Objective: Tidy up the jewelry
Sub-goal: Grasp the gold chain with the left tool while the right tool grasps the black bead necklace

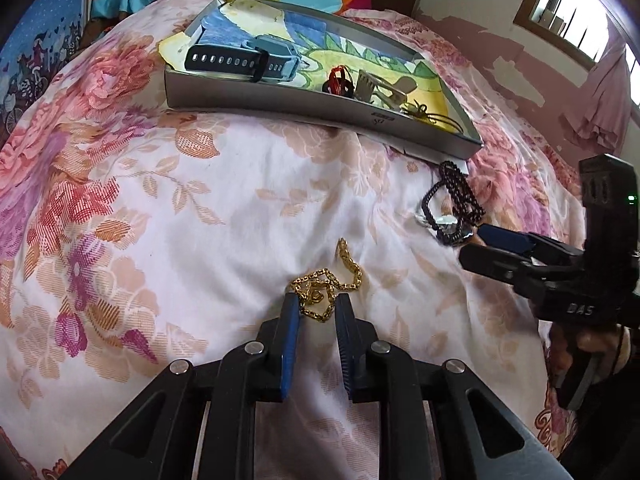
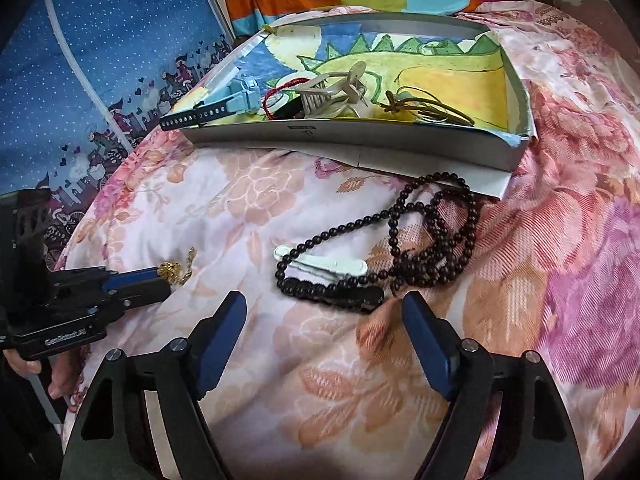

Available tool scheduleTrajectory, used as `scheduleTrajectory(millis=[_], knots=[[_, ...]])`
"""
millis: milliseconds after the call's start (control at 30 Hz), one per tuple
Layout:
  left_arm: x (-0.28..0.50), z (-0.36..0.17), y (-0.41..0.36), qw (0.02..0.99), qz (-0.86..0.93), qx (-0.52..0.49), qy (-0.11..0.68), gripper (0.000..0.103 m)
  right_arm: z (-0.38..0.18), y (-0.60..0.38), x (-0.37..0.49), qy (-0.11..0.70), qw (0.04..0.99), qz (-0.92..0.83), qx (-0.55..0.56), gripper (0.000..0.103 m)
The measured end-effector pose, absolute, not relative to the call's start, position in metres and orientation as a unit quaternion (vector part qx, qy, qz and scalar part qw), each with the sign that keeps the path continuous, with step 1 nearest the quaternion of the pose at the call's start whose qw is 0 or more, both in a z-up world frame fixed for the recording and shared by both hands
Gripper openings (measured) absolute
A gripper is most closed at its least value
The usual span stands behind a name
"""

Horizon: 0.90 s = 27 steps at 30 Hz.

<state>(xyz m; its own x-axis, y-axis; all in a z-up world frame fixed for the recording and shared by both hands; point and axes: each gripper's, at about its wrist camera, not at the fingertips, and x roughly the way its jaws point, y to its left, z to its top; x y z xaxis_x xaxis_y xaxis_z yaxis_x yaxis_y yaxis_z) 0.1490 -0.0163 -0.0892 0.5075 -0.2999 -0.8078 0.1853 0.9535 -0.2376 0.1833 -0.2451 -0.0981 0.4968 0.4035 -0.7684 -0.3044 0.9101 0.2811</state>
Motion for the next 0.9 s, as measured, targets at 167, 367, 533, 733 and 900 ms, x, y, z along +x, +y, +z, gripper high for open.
scheduleTrajectory(millis=[167, 367, 533, 733, 900], knots=[[0.151, -0.089, -0.014, 0.867, -0.145, -0.068, 0.473, 0.018, -0.100, -0.239, 0.188, 0.453, 0.865, 0.212, 0.050, 0.076], [0.155, -0.090, -0.013, 0.868, -0.146, -0.077, 0.468, 0.018, -0.100, -0.237, 0.183, 0.444, 0.865, 0.230, 0.050, 0.070], [0.157, -0.090, -0.013, 0.870, -0.145, -0.076, 0.465, 0.019, -0.102, -0.234, 0.186, 0.447, 0.862, 0.235, 0.044, 0.070], [0.163, -0.090, -0.012, 0.870, -0.146, -0.086, 0.462, 0.019, -0.106, -0.229, 0.197, 0.451, 0.865, 0.219, 0.032, 0.057], [0.164, -0.090, -0.012, 0.872, -0.145, -0.087, 0.459, 0.019, -0.106, -0.229, 0.192, 0.446, 0.868, 0.217, 0.030, 0.052]])
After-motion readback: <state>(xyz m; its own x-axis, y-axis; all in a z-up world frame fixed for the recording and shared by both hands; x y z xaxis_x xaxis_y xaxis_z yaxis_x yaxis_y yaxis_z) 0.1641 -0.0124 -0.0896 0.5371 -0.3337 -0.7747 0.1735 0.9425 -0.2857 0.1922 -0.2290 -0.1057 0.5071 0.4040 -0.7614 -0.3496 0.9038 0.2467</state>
